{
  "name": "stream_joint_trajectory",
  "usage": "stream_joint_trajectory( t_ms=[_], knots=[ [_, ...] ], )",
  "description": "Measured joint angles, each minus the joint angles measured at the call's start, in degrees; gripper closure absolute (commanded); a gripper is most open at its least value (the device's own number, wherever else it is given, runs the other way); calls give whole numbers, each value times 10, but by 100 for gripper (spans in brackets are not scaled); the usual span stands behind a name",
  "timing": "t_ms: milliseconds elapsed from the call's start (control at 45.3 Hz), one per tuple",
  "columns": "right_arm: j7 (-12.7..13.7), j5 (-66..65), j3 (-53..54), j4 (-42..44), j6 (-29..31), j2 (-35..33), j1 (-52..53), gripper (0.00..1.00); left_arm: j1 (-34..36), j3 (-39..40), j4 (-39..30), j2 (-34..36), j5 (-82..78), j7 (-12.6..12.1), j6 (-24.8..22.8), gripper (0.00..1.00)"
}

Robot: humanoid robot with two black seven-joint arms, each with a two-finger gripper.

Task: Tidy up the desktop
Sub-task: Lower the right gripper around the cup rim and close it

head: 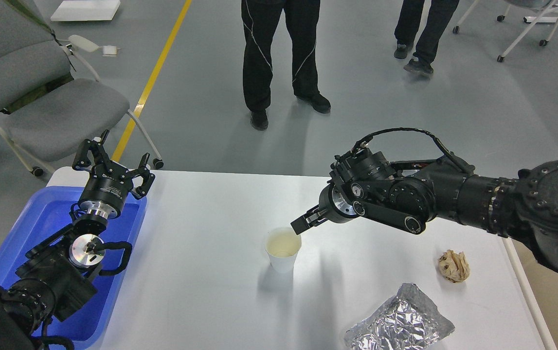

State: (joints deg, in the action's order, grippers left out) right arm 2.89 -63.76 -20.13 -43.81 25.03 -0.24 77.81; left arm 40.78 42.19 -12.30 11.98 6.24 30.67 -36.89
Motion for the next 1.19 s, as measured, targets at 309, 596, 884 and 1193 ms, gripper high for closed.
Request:
stream_joint_trajectory(
  t_ms=[309,596,884,1193],
  knots=[
    [-2,3,38,11,-5,2,-42,0,0,0,0,0,0,0,0,0],
    [-3,3,52,20,-17,2,-83,9,0,0,0,0,0,0,0,0],
    [-5,1,52,20,-30,2,-86,100,0,0,0,0,0,0,0,0],
    [-6,-3,50,16,-37,2,-73,100,0,0,0,0,0,0,0,0]
  ],
)
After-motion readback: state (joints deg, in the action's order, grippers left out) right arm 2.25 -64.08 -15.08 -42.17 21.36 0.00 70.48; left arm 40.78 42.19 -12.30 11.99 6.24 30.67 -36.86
